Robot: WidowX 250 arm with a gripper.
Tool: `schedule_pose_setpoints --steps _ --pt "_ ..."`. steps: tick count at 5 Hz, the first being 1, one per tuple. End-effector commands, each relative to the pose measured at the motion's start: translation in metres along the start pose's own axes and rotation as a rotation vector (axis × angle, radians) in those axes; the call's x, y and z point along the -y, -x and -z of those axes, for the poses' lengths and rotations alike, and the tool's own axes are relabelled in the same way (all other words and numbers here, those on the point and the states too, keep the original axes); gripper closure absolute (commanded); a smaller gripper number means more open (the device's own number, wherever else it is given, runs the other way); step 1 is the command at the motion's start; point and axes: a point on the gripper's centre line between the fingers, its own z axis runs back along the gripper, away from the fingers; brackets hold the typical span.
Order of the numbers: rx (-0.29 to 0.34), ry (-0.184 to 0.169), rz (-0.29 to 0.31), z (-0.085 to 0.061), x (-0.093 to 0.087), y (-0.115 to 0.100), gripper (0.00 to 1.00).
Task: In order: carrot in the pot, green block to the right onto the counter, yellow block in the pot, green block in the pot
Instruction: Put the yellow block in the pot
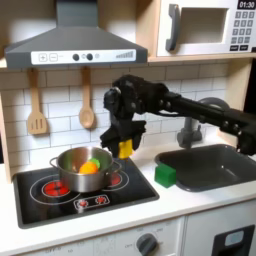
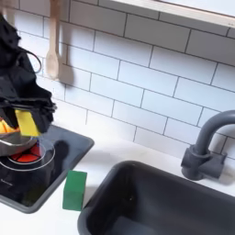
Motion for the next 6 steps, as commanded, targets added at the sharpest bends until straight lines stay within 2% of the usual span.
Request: schedule_pose_setpoints --steps 1,2,3,5,6 --pt "0.002 -0.018 -0.045 0.004 -0.020 -0.009 1.00" --pt "-0.029 -0.013 -0.074 0.014 -0.031 -0.011 1.00" --pt "-0.029 -0.026 -0.108 0.021 -0.047 -0.016 1.00" --pt "-0.010 -0.046 -0.152 0.014 -0.075 -0.021 1.00" --pt "-0.020 -0.045 -0.138 0.011 -0.071 -0.020 0.00"
